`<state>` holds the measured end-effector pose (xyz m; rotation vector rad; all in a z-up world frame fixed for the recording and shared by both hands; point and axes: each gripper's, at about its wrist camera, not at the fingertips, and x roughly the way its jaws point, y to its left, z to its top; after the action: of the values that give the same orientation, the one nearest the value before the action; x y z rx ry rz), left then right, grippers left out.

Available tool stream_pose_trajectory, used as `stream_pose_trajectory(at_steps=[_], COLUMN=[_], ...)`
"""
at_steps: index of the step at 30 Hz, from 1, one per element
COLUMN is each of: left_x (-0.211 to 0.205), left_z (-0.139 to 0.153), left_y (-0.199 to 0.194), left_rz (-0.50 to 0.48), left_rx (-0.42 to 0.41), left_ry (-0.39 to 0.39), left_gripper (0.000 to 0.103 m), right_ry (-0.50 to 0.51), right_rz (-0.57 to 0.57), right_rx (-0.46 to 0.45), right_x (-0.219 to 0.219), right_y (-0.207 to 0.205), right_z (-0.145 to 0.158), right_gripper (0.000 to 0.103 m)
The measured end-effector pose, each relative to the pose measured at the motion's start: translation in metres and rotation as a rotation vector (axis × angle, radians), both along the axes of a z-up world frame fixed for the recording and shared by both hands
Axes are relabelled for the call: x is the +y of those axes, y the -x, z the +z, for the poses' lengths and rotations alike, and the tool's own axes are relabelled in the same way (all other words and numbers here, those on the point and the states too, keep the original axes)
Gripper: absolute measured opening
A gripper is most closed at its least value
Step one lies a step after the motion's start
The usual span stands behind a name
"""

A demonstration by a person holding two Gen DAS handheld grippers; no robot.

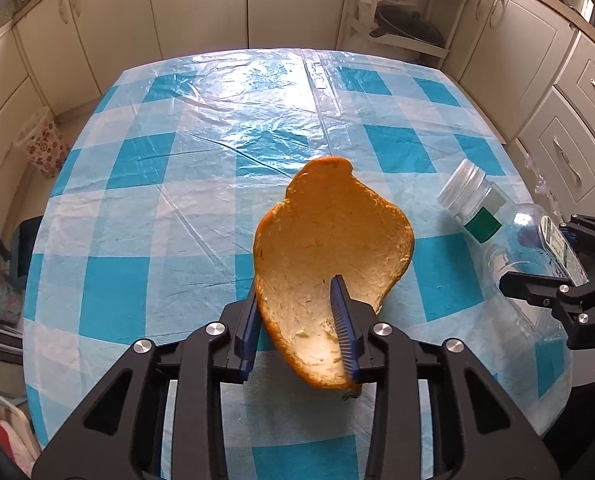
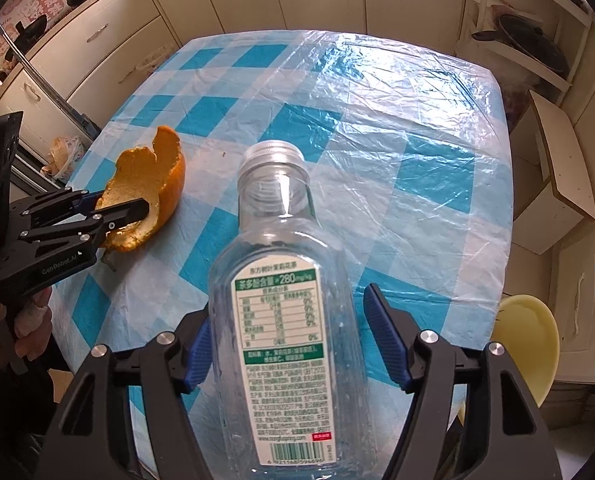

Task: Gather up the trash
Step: 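Lift the orange peel with the left tool while the right tool lifts the bottle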

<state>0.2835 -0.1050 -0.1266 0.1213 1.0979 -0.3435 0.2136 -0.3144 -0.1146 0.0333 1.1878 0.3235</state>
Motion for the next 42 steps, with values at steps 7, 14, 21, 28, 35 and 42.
stream_pose_trajectory(at_steps=[7, 14, 21, 28, 35, 42], left_x=[-0.004, -0.005, -0.008, -0.019, -0.048, -0.115], left_z=[0.005, 0.006, 0.017, 0.042, 0.062, 0.067], left_y=[0.004, 0.004, 0.008, 0.019, 0.033, 0.049], left_rz=[-0.022, -0.029, -0.051, -0.078, -0.106, -0.155], left_rx=[-0.033, -0.028, -0.053, -0.058, -0.054, -0.031], left_ry=[-0.003, 0.002, 0.035, 0.165, 0.224, 0.263], left_gripper=[0.015, 0.012, 0.005, 0.005, 0.005, 0.005], right_ry=[-0.014, -0.007, -0.088, -0.135, -0.021, 0.129], right_rz=[0.015, 0.015, -0.034, -0.17, -0.391, -0.56], right_rx=[-0.002, 0.003, -0.038, -0.103, -0.066, 0.058], right_x=[-0.001, -0.001, -0.016, -0.076, -0.168, -0.23], right_y=[0.006, 0.007, 0.008, 0.023, 0.05, 0.043], right_z=[-0.002, -0.002, 0.01, 0.032, 0.011, -0.046], right_gripper=[0.059, 0.059, 0.056, 0.056, 0.056, 0.06])
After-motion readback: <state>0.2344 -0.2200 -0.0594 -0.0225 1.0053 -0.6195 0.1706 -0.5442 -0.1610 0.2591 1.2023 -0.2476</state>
